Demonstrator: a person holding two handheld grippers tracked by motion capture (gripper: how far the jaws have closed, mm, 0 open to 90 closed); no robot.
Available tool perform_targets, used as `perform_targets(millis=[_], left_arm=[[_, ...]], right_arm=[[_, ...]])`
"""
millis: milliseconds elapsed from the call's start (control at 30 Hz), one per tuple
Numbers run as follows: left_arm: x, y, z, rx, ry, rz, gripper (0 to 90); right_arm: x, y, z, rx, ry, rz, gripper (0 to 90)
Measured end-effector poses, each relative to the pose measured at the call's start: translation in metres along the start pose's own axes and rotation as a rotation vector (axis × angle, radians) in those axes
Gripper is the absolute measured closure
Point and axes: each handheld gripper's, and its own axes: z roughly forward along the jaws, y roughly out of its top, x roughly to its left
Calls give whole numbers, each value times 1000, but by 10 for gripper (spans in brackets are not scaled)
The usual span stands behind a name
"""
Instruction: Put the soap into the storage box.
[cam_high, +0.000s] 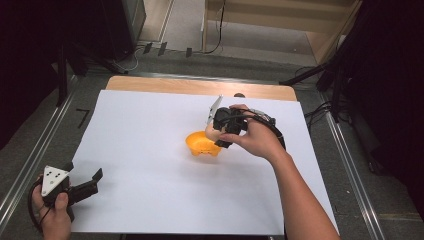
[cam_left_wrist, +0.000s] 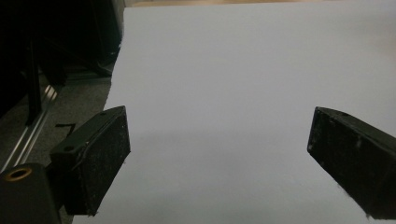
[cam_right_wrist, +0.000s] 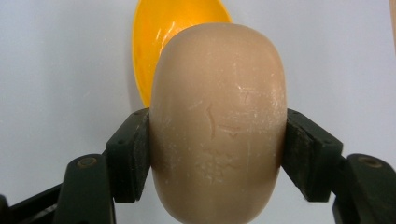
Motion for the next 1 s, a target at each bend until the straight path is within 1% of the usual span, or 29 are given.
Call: perform_targets(millis=[167, 267, 300, 367, 567, 600, 633, 900, 1000], left_arm=[[0, 0, 0, 3, 0, 1, 66], [0, 0, 0, 2, -2, 0, 66], [0, 0, 0, 2, -3, 0, 66], [0, 0, 0, 3, -4, 1, 66], [0, 0, 0, 4, -5, 0, 67], [0, 0, 0, 5, -7, -1, 71], [0, 0, 0, 6, -7, 1, 72], [0, 0, 1, 6, -9, -2, 72], [0, 0, 1, 7, -10, -1, 72]], right_arm=[[0, 7, 5, -10, 4, -30, 331], [2, 11, 9, -6, 11, -61, 331], [2, 12, 10, -7, 12, -64, 331], [2, 14, 13, -9, 11, -92, 331], [1, 17, 23, -14, 36, -121, 330], [2, 18, 25, -11, 43, -119, 330], [1, 18, 27, -16, 48, -131, 330], [0, 21, 39, 2, 72, -135, 329], [1, 22, 41, 14, 86, -129, 329]])
